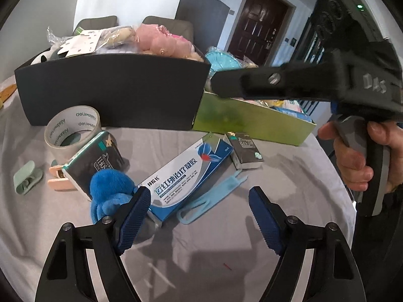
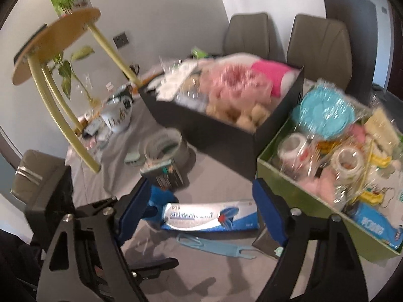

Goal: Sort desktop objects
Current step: 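Move the left gripper back toward the loose items on the table, then position the open left gripper around the white-and-blue ointment box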

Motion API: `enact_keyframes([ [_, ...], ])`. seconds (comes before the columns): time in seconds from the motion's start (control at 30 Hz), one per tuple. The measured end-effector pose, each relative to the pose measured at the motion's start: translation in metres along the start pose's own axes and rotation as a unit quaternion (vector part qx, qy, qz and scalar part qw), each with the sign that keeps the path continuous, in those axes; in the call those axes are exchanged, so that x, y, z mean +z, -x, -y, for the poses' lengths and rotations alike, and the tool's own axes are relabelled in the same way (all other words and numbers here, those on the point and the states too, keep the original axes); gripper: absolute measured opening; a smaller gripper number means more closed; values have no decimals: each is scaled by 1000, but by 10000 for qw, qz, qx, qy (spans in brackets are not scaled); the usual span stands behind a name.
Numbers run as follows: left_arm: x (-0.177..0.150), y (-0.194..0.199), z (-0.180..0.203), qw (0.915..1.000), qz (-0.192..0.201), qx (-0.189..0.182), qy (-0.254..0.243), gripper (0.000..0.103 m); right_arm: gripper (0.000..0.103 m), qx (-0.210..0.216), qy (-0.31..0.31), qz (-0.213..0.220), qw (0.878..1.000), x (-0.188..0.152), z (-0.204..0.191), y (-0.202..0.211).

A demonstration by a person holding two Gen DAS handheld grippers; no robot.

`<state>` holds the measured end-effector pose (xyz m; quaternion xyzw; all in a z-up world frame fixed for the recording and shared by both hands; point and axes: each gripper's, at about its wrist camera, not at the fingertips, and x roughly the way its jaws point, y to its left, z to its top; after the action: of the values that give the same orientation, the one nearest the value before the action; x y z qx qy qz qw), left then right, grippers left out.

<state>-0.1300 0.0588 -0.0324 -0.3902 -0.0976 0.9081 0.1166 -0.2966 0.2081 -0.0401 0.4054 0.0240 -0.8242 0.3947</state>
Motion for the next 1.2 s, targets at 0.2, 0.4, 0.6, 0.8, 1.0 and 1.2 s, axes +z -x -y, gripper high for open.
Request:
enact_keyframes([
  [0.2,-6,-4,-2,9997,-96,203,36,81,80,-73,-89,-167,9998,-3,8,-13],
  [0.4,-11,-8,-4,9993,-241,260,118,81,80,5,-180,-367,9992,-6,13,-21],
  [0.6,-12,-11,-6,9990,-286,308,182,81,80,144,-371,-667,9970,-14,22,-34],
  [0.8,-10,-15,-8,9982,-278,423,312,81,80,200,-528,-901,9943,-20,29,-49],
  [1.0,-9,-18,-7,9975,-164,532,436,81,79,183,-669,-976,9928,-24,36,-58],
  [1.2,-11,-17,-13,9956,-271,261,853,81,79,56,-773,-1029,9917,-26,44,-59],
])
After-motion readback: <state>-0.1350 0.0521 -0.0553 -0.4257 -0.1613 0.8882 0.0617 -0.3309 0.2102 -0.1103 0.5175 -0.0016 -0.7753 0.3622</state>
